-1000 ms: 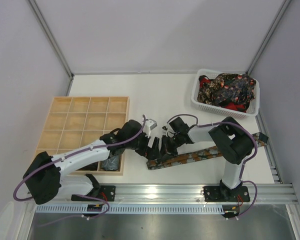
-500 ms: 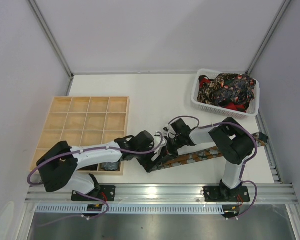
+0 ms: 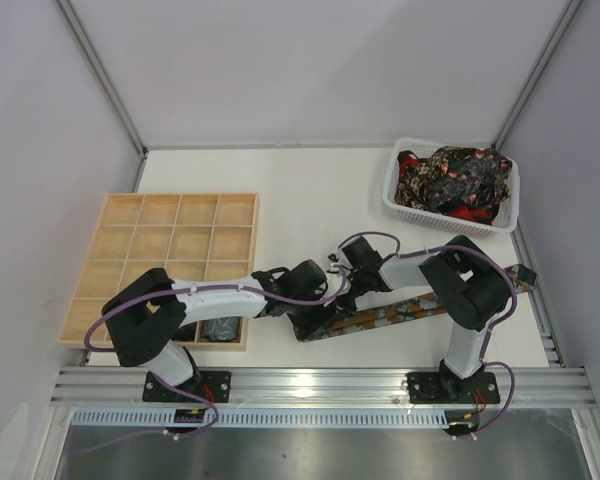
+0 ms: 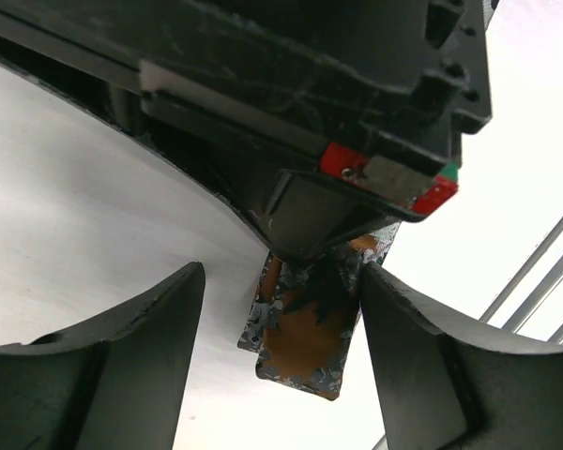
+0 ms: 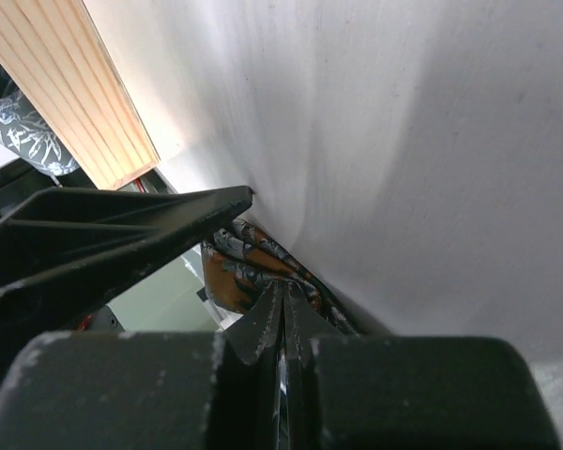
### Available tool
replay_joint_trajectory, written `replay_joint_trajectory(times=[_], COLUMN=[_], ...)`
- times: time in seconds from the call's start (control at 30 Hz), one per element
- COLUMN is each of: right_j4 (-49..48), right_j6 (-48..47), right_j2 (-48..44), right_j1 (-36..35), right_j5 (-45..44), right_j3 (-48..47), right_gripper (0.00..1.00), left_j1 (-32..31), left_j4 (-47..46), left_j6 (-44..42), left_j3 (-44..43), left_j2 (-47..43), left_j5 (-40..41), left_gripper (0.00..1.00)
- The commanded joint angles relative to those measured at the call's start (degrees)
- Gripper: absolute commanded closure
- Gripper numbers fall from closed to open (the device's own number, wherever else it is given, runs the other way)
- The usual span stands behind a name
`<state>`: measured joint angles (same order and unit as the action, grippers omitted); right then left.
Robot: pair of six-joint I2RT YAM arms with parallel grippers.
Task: Roll the ties
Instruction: Roll the tie
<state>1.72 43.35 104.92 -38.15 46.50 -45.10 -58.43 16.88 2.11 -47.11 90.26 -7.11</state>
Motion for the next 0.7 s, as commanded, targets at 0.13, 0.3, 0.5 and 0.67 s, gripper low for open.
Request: replay_joint_trajectory(times=[0.13,0.3,0.5,0.67], right_j4=[2.59,2.68,1.54,0.13], right_j6=[0.42,0.24,0.77,1.91], right_j2=[-2.8,-2.44,-2.09,-2.44], right_j1=[0.09,0.62,0.71,0.8], right_j5=[-2.64,-2.29,-2.2,-2.29], right_j3=[-2.71,-3.15,-2.27,-1.31], right_gripper=[0.96,0.96,0.96,0.97], left_j1=[-1.15,-1.24,-2.82,-5.55], left_j4=[2.53,5.52,5.7,4.74], left_j6=[-1.32,-0.18,0.88,2.46], left_j3=[-0.61,0.53,1.33,0.88], left_j2=[1.06,-1.13,-1.5,-0.09], left_j5=[-0.54,0.79,2.37,6.66], left_gripper=[0.27,0.25,0.21,0.21])
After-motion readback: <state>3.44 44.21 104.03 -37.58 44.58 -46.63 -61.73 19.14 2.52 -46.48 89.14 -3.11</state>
